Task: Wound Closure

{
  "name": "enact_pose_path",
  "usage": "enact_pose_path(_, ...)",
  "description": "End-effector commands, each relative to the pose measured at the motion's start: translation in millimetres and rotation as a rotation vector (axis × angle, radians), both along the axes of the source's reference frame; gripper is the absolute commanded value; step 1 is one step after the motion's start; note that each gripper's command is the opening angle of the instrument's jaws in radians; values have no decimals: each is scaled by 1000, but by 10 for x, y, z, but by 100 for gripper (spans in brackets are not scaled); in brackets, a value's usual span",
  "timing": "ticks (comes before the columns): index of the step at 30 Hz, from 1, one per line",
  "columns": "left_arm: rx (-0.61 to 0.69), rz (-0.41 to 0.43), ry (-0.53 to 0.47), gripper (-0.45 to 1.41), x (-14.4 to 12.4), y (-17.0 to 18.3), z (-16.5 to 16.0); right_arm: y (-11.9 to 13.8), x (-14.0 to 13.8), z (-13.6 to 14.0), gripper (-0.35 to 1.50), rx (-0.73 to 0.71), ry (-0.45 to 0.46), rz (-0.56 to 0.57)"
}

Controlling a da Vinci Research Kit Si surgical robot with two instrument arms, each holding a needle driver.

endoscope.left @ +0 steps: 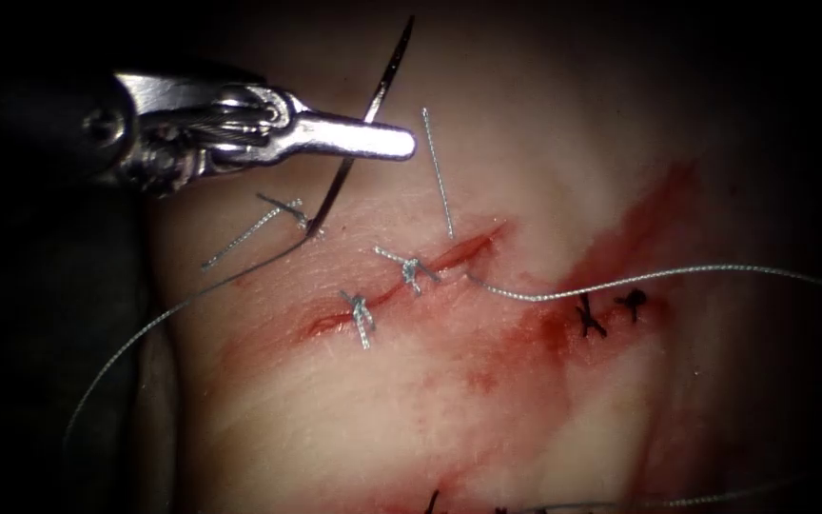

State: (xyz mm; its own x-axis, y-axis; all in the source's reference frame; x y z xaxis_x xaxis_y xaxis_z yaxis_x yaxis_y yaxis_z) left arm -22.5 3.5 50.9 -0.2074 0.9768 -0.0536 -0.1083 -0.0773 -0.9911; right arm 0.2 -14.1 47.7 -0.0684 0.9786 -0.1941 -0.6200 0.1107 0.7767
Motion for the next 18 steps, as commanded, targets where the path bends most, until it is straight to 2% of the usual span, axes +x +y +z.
enact_pose_path(1,-19,40,22,-45,-12,-8,7,-2,26,-7,136,-17,60,16)
enact_pose_path(2,-33,85,41,-45,-20,-18,10,-3,31,-10,133,-29,101,25)
enact_pose_path(3,-53,195,79,-45,-36,-42,15,-4,41,-15,121,-45,199,10)
enact_pose_path(4,-57,241,96,-45,-42,-54,16,-4,45,-17,121,-47,220,3)
enact_pose_path(9,-104,569,239,-45,-65,-139,29,-2,74,-18,123,-75,255,-40)
enact_pose_path(11,-120,606,275,-45,-74,-149,38,0,76,-19,123,-81,268,-31)
enact_pose_path(12,-128,621,281,-20,-79,-153,43,1,77,-20,123,-86,275,-22)
enact_pose_path(13,-138,639,283,19,-84,-156,49,3,77,-21,123,-88,277,-16)
enact_pose_path(14,-141,634,291,24,-88,-157,52,4,77,-22,123,-88,279,-14)
enact_pose_path(15,-153,627,300,84,-94,-155,54,6,75,-23,123,-88,279,-9)
enact_pose_path(16,-142,628,303,109,-95,-153,52,7,74,-24,123,-93,281,-11)
enact_pose_path(18,-143,621,303,126,-95,-147,45,11,69,-27,123,-96,272,-4)
